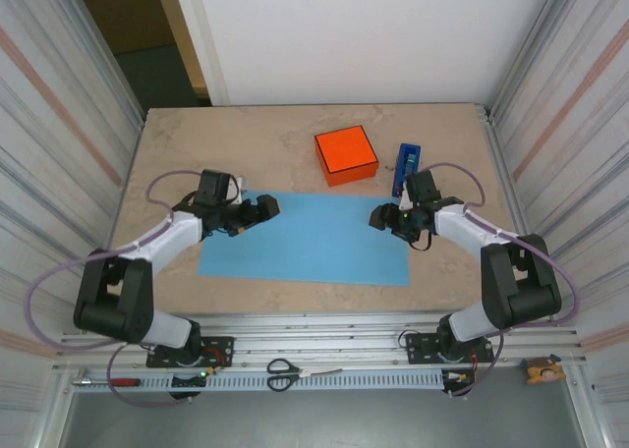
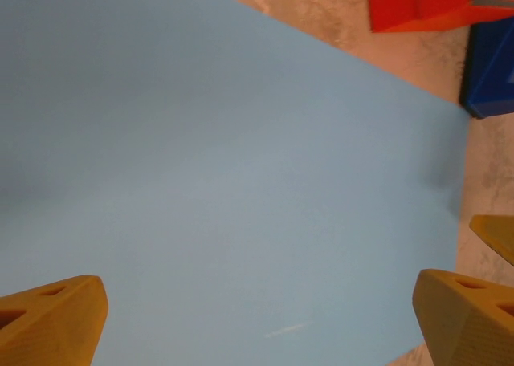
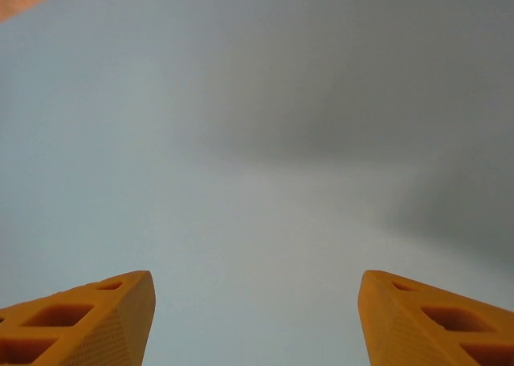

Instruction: Wrap the gift box in paper

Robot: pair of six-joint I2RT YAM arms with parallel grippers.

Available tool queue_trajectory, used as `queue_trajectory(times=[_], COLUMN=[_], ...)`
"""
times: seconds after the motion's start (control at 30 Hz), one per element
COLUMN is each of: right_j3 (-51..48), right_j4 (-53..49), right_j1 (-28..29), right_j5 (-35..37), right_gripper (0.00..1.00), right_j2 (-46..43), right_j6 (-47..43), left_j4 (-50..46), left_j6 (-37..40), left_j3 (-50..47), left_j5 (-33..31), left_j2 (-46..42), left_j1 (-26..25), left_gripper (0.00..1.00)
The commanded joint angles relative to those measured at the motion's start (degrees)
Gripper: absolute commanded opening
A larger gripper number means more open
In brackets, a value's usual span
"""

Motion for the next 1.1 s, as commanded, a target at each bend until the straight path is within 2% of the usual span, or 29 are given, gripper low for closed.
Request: queue_trajectory(times=[0.0,0.17,0.4,0.6,0.83,0.93,1.03,1.07], right_j3=[-2.3,-2.1,1.1,3.0,10.7,15.4,23.0,26.2], right_j4=[-0.8,-1.8,-4.4,-5.9,-6.8,-4.1,-2.9,-3.1], right_j1=[1.0,0.4,0.0,-0.5,0.7,0.6,-0.2,-0.6], right_j5=[0.7,1.5,1.4,1.7,-1.9,1.0,5.1,6.3], right_gripper=[0.65,0.63,0.64,0.66,0.7,0.74,0.8,0.84], right_j2=[0.4,2.5,6.7,7.3,3.7,4.8,10.4,13.0], right_j6=[1.7,-0.6,-4.7,-6.6,-8.3,-6.8,-5.7,-5.4], left_j4=[-2.3,-1.2,-0.6,-2.5,-3.7,-0.9,-0.7,-0.5], left_j6=[4.4,2.8,0.0,-0.5,0.3,0.9,1.2,1.1], left_j3=[1.8,-1.5,-9.3,-10.3,-4.2,-0.5,5.5,7.5], left_j5=[3.2,3.7,3.4,3.6,3.6,5.6,9.2,9.9], left_j2=[4.4,5.2,0.9,-3.3,-8.4,-6.7,-1.3,0.6], left_j1=[0.3,0.3,0.2,-0.7,-0.7,-0.6,-0.5,-0.5], left_gripper=[0.95,0.92,0.92,0.92,0.97,0.99,0.99,0.99])
